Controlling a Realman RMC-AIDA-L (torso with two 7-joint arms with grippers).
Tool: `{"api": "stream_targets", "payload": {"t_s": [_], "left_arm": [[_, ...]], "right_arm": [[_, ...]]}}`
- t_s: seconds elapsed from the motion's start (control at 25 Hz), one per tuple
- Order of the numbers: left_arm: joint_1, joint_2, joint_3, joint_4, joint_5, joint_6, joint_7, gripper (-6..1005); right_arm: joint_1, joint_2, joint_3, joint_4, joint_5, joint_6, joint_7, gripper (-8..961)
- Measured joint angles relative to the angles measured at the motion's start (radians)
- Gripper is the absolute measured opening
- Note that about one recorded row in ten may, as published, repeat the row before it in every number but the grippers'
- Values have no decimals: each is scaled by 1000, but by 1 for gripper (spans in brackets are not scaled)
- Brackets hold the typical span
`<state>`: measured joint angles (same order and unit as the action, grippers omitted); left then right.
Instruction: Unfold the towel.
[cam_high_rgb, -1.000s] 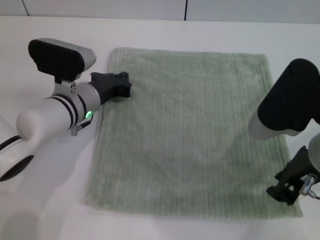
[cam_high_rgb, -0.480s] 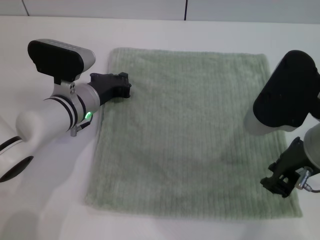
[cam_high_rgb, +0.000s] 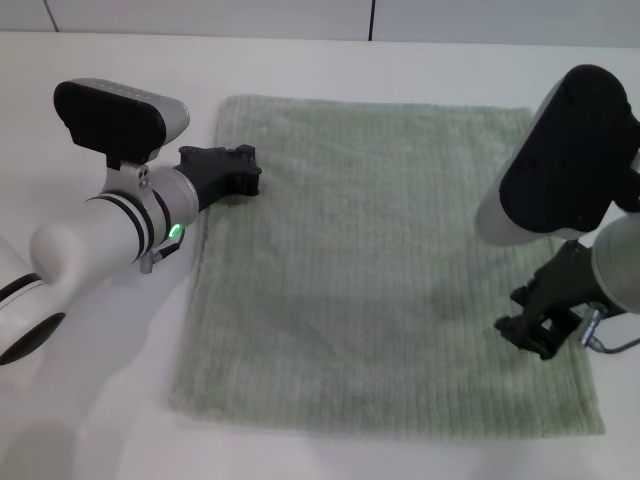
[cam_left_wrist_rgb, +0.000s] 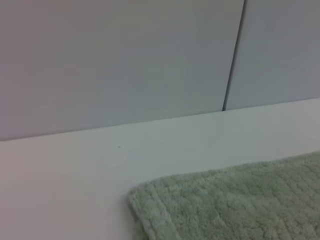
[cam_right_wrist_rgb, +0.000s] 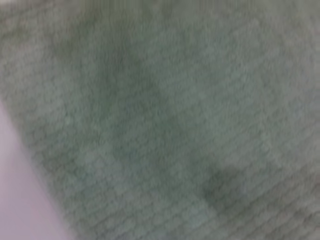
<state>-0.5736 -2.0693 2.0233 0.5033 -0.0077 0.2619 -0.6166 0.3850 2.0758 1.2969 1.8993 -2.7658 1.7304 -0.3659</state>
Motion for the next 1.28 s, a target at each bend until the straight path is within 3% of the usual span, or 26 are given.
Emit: {"api": "stream_targets", "payload": {"t_s": [0.76,1.08,1.28], "left_arm": [[1,1,-3,15,0,-3,1,0],[0,2,-9,16,0,-4,12,2],[0,2,-9,21,0,-5,13,4]], "right_arm": [[-21,-2,31,-29,-82,-333,-89,288],[-26,0,166,-92,-8,-463,-130,316],[-21,0,182,-125,19,-497,-154,360]]}}
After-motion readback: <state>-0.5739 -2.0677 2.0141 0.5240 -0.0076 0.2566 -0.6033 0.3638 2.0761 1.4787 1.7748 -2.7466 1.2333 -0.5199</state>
